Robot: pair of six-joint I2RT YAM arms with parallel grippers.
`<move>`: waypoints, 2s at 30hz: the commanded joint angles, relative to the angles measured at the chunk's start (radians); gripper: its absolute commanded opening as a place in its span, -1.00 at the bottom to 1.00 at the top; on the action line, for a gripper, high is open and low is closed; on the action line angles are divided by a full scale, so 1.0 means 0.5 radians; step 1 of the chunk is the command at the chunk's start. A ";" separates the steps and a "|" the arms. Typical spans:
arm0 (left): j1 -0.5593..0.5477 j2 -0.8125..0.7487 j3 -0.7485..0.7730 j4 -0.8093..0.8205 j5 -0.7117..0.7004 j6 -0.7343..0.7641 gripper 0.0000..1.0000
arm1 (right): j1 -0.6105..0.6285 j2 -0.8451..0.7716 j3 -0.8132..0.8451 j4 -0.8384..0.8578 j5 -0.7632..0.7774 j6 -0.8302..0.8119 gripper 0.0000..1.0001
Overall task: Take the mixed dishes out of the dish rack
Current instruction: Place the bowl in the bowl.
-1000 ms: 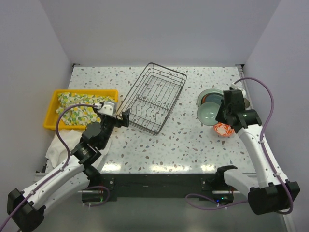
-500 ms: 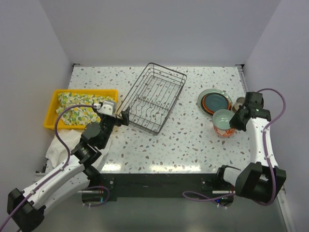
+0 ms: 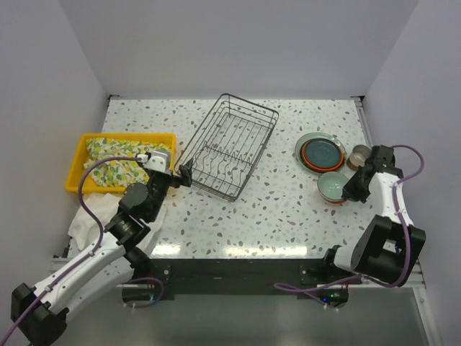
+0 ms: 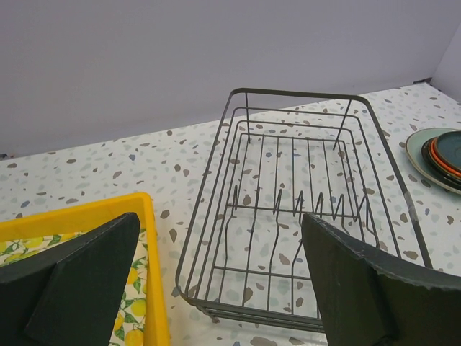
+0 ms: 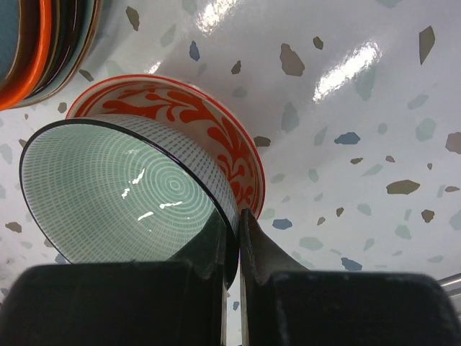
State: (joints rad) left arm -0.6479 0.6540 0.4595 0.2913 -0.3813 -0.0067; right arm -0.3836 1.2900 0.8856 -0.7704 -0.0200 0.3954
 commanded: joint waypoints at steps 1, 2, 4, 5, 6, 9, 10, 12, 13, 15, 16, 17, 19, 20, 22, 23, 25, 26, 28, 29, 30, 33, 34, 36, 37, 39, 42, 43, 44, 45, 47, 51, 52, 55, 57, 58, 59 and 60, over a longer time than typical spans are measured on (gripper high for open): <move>0.020 -0.010 -0.011 0.135 0.026 -0.030 1.00 | -0.021 0.009 0.002 0.154 -0.092 0.004 -0.77; 0.023 -0.013 -0.014 0.135 0.029 -0.030 1.00 | -0.021 0.009 -0.004 0.157 -0.095 -0.002 -0.65; 0.029 -0.007 -0.014 0.138 0.038 -0.030 1.00 | -0.021 0.006 -0.001 0.142 -0.092 -0.018 -0.46; 0.032 -0.004 -0.011 0.138 0.042 -0.033 1.00 | -0.021 0.003 0.005 0.136 -0.080 -0.036 -0.42; 0.032 0.002 -0.011 0.141 0.048 -0.036 1.00 | -0.024 -0.015 0.008 0.127 -0.061 -0.045 -0.39; 0.038 0.011 -0.014 0.151 0.063 -0.039 1.00 | -0.021 -0.043 0.014 0.102 -0.055 -0.073 -0.27; 0.038 0.014 -0.014 0.151 0.072 -0.039 1.00 | -0.021 -0.046 0.017 0.090 -0.055 -0.085 -0.21; 0.044 0.020 -0.014 0.151 0.072 -0.042 1.00 | -0.021 -0.055 0.030 0.071 -0.055 -0.097 -0.17; 0.041 0.020 -0.011 0.154 0.069 -0.042 1.00 | -0.021 -0.064 0.033 0.050 -0.040 -0.107 -0.16; 0.044 0.023 -0.011 0.151 0.066 -0.045 1.00 | -0.018 -0.079 0.048 0.031 -0.012 -0.107 -0.14; 0.044 0.023 -0.014 0.154 0.063 -0.045 1.00 | -0.018 -0.101 0.051 0.013 0.009 -0.107 -0.14; 0.044 0.023 -0.014 0.154 0.063 -0.045 1.00 | -0.015 -0.113 0.054 0.007 0.018 -0.104 -0.13; 0.047 0.026 -0.014 0.151 0.063 -0.045 1.00 | -0.003 -0.138 0.051 -0.008 0.019 -0.104 -0.07; 0.050 0.026 -0.014 0.154 0.060 -0.048 1.00 | 0.000 -0.156 0.048 -0.015 0.016 -0.101 -0.07; 0.047 0.026 -0.011 0.151 0.057 -0.048 1.00 | 0.009 -0.178 0.042 -0.021 0.022 -0.097 -0.10; 0.047 0.030 -0.014 0.154 0.057 -0.048 1.00 | 0.012 -0.196 0.030 -0.021 0.034 -0.097 -0.19; 0.050 0.033 -0.014 0.151 0.057 -0.051 1.00 | 0.012 -0.208 0.008 -0.009 0.034 -0.094 -0.30; 0.050 0.033 -0.014 0.154 0.057 -0.051 1.00 | 0.012 -0.205 0.002 -0.006 0.034 -0.091 -0.39; 0.050 0.036 -0.014 0.151 0.060 -0.054 1.00 | 0.012 -0.199 -0.022 0.013 0.034 -0.085 -0.61; 0.050 0.036 -0.011 0.151 0.057 -0.054 1.00 | 0.012 -0.199 -0.032 0.019 0.034 -0.085 -0.66; 0.050 0.036 -0.011 0.151 0.054 -0.054 1.00 | 0.012 -0.199 -0.050 0.040 0.034 -0.076 -0.73; 0.053 0.039 -0.011 0.148 0.054 -0.054 1.00 | 0.012 -0.187 -0.081 0.071 0.037 -0.061 -0.86; 0.053 0.039 -0.014 0.148 0.054 -0.057 1.00 | 0.012 -0.178 -0.087 0.074 0.034 -0.061 -0.91; 0.056 0.039 -0.011 0.148 0.057 -0.057 1.00 | 0.012 -0.169 -0.099 0.093 0.034 -0.058 -0.92; 0.056 0.039 -0.014 0.145 0.057 -0.057 1.00 | 0.009 -0.165 -0.114 0.099 0.034 -0.058 -0.94; 0.056 0.039 -0.014 0.148 0.060 -0.060 1.00 | 0.009 -0.153 -0.133 0.120 0.034 -0.051 -0.94; 0.059 0.036 -0.014 0.151 0.066 -0.060 1.00 | 0.009 -0.126 -0.160 0.145 0.034 -0.033 -0.95; 0.063 0.033 -0.014 0.148 0.066 -0.060 1.00 | 0.006 -0.095 -0.161 0.151 0.019 -0.030 -0.95; 0.066 0.033 -0.014 0.145 0.066 -0.063 1.00 | 0.006 -0.086 -0.161 0.157 0.003 -0.027 -0.96; 0.069 0.033 -0.014 0.148 0.069 -0.063 1.00 | 0.000 -0.070 -0.151 0.166 -0.015 -0.021 -0.96; 0.066 0.033 -0.014 0.145 0.072 -0.063 1.00 | 0.000 -0.043 -0.130 0.157 -0.046 -0.021 -0.95; 0.066 0.033 -0.017 0.142 0.075 -0.066 1.00 | -0.003 -0.101 -0.059 0.075 -0.046 -0.067 -0.73; 0.066 0.039 -0.017 0.138 0.078 -0.069 1.00 | 0.003 -0.125 -0.038 0.065 -0.052 -0.070 -0.65; 0.066 0.060 -0.014 0.139 0.078 -0.076 1.00 | 0.015 -0.223 0.002 0.050 -0.125 -0.058 -0.51; 0.066 0.063 -0.014 0.132 0.078 -0.082 1.00 | 0.037 -0.297 0.039 0.038 -0.144 -0.057 -0.28; 0.066 0.066 -0.014 0.120 0.078 -0.088 1.00 | 0.043 -0.322 0.057 0.031 -0.135 -0.061 -0.18; 0.069 0.066 -0.011 0.114 0.063 -0.088 1.00 | 0.067 -0.377 0.072 0.016 -0.117 -0.079 -0.08; 0.066 0.069 -0.014 0.105 0.051 -0.094 1.00 | 0.083 -0.401 0.109 0.007 -0.107 -0.091 0.10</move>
State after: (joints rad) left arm -0.6216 0.6872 0.4595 0.3008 -0.3470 -0.0330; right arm -0.3668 1.1648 0.8536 -0.7460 -0.0551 0.3710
